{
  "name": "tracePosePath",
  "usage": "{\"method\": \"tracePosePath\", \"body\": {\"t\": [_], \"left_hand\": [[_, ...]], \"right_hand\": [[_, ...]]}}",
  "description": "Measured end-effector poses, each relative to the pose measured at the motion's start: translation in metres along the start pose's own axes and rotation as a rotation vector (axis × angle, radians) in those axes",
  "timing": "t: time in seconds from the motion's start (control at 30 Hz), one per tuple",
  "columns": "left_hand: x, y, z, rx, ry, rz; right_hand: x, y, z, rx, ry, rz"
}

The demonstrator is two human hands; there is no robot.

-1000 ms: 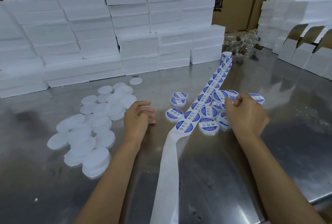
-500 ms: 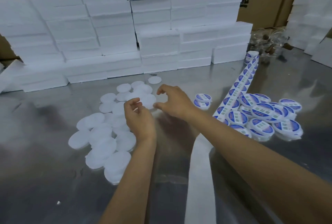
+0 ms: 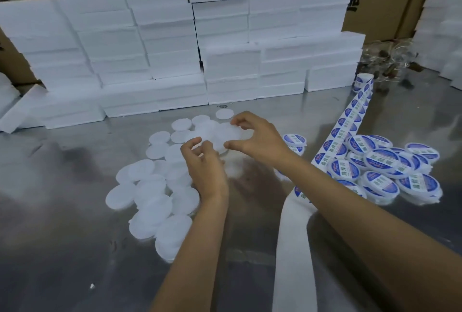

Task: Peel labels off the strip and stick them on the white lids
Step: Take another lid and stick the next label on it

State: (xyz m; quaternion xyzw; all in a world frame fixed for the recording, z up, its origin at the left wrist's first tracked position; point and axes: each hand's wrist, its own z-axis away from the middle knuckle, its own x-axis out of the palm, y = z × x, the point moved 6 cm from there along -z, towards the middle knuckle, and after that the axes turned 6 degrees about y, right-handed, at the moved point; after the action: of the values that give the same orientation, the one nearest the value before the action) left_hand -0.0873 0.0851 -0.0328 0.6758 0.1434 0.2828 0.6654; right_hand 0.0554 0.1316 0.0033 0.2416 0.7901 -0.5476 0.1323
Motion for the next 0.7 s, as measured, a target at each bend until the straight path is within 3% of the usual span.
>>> {"method": "tracePosePath", "body": {"t": [0.13, 0.23, 0.4, 0.57, 0.7], "left_hand": [[0.023, 0.006, 0.013, -0.063, -0.329, -0.011], [0.032, 0.009, 0.034, -0.045, -0.469, -0.032], [0.035, 0.006, 0.060, -0.036, -0.563, -0.089], [0.044, 0.001, 0.077, -0.023, -0.654, -0.143], [0.049, -0.002, 0.087, -0.011, -0.715, -0.136]], "right_hand": [[-0.019, -0.008, 0.030, -0.034, -0.040, -0.102], [-0.039, -0.007, 0.049, -0.020, -0.080, -0.073], [-0.105, 0.016, 0.078, 0.031, 0.095, 0.139], [-0.115, 0.045, 0.115, 0.070, -0.013, 0.443], [-0.112, 0.048, 0.126, 0.000, 0.072, 0.520]]}}
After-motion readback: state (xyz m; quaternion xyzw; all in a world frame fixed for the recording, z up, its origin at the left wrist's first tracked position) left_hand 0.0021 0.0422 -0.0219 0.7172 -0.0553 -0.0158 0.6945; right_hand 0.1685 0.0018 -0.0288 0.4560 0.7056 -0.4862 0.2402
